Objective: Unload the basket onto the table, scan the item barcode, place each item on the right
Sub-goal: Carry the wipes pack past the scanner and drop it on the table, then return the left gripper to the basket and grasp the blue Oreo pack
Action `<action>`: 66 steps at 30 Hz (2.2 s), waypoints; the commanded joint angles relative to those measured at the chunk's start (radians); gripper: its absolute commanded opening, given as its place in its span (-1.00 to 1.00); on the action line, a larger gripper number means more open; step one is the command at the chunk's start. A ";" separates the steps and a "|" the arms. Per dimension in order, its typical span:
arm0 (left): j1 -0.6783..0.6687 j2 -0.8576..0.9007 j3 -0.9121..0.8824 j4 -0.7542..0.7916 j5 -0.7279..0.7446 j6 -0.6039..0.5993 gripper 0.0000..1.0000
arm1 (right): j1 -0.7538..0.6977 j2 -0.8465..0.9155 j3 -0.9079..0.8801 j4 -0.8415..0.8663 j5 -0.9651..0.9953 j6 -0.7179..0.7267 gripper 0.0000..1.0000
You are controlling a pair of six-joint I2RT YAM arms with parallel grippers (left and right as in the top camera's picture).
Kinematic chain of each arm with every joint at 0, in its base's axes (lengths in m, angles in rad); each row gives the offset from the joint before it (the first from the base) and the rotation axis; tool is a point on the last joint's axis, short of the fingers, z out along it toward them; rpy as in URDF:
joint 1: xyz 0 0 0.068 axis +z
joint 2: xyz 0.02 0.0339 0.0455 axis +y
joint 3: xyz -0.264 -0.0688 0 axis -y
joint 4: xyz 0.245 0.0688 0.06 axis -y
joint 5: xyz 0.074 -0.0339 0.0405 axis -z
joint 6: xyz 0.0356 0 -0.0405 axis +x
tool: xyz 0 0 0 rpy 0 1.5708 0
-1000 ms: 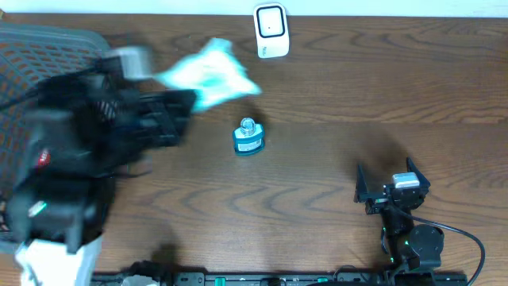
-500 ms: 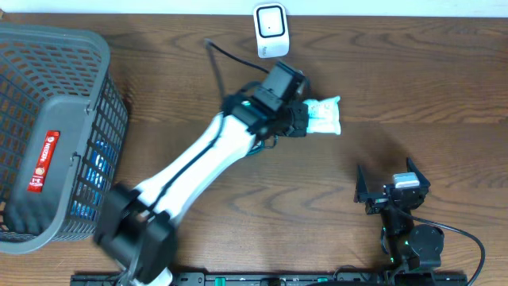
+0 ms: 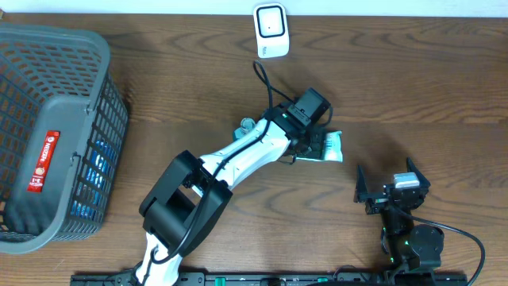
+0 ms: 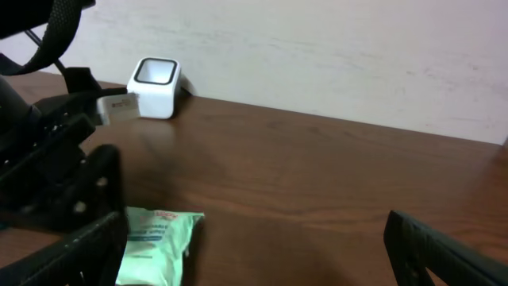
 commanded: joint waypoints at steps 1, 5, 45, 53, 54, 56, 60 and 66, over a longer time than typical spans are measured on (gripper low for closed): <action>0.006 -0.050 0.023 -0.003 -0.003 0.037 0.78 | 0.008 -0.005 -0.002 -0.004 0.006 -0.014 0.99; 0.014 -0.121 0.126 -0.071 -0.003 0.106 0.99 | 0.008 -0.005 -0.002 -0.004 0.006 -0.014 0.99; 1.351 -0.405 0.060 -0.836 -0.264 -1.040 0.96 | 0.008 -0.005 -0.002 -0.004 0.006 -0.014 0.98; 1.351 -0.405 -0.201 -0.599 -0.264 -1.099 0.96 | 0.008 -0.005 -0.002 -0.004 0.006 -0.014 0.99; 1.351 -0.405 -0.219 -0.578 -0.264 -1.099 0.96 | 0.008 -0.005 -0.002 -0.004 0.006 -0.014 0.99; 1.351 -0.404 -0.246 -0.549 -0.265 -1.098 0.96 | 0.008 -0.005 -0.002 -0.004 0.006 -0.014 0.99; 1.351 -0.400 -0.301 -0.486 -0.265 -1.098 0.96 | 0.008 -0.005 -0.002 -0.004 0.006 -0.014 0.98; 1.351 -0.399 -0.428 -0.345 -0.265 -1.094 0.96 | 0.008 -0.005 -0.002 -0.004 0.006 -0.014 0.99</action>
